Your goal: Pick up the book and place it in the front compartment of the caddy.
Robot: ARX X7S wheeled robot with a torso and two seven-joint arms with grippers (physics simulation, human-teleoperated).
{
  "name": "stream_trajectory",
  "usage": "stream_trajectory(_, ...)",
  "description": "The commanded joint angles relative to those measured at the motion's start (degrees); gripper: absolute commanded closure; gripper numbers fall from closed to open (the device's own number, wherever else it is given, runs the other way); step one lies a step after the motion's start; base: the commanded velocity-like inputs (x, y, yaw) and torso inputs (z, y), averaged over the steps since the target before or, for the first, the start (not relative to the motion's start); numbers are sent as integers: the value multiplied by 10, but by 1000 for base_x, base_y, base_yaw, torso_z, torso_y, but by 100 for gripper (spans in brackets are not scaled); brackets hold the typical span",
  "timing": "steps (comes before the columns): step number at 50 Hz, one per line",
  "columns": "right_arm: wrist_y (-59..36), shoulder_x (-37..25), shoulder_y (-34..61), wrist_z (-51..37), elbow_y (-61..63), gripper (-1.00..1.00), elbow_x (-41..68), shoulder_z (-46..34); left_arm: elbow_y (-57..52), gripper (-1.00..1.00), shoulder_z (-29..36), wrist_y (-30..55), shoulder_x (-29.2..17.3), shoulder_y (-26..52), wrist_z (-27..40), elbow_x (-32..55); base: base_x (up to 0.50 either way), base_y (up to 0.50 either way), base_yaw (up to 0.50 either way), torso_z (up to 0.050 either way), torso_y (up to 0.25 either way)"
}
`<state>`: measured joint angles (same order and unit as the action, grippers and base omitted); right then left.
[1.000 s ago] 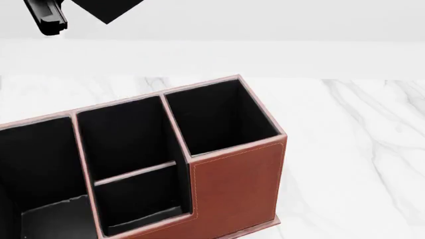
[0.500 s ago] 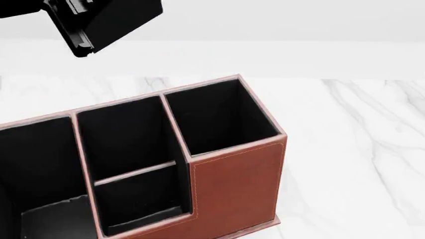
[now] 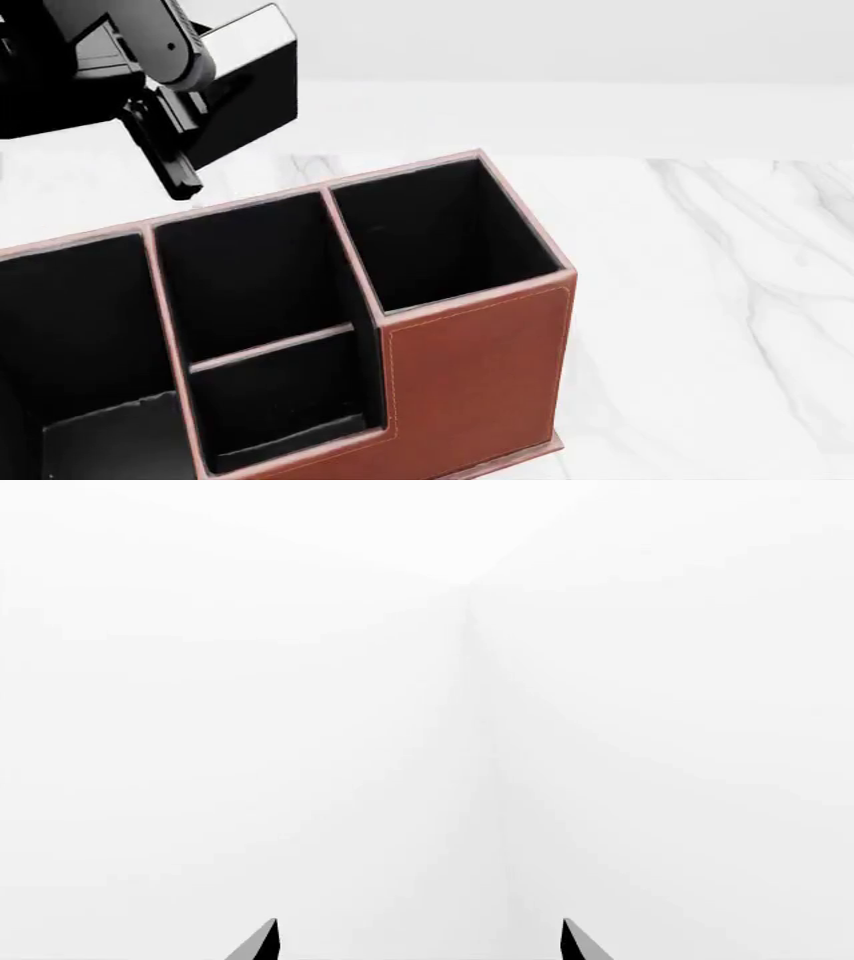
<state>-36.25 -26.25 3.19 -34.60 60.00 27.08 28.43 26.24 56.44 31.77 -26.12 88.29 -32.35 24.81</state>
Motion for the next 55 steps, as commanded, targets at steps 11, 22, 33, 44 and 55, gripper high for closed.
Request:
stream_trajectory(11,4,-1,17,4,-26,-100,18,11,-14,100,-33,-13,5,-26,-16,7,0,0,0,0,1)
stream_trajectory(22,4,-9,18,-3,-27,-100,28,13,-26,100,-21,-3,-4,-31,-27,6,0,0,0,0,2)
stream_trajectory(33,9,-13,13,-8,-27,-100,34,15,-32,100,-5,1,-11,-45,-37,2,0,0,0,1,2)
stream_trajectory(44,11,-19,11,-14,-27,-100,38,13,-40,100,-18,16,-14,-47,-44,25,0,0,0,0,1)
stream_trajectory(55,16,-21,4,-19,-25,-100,44,16,-18,100,-38,-13,0,-51,-32,30,0,0,0,0,2)
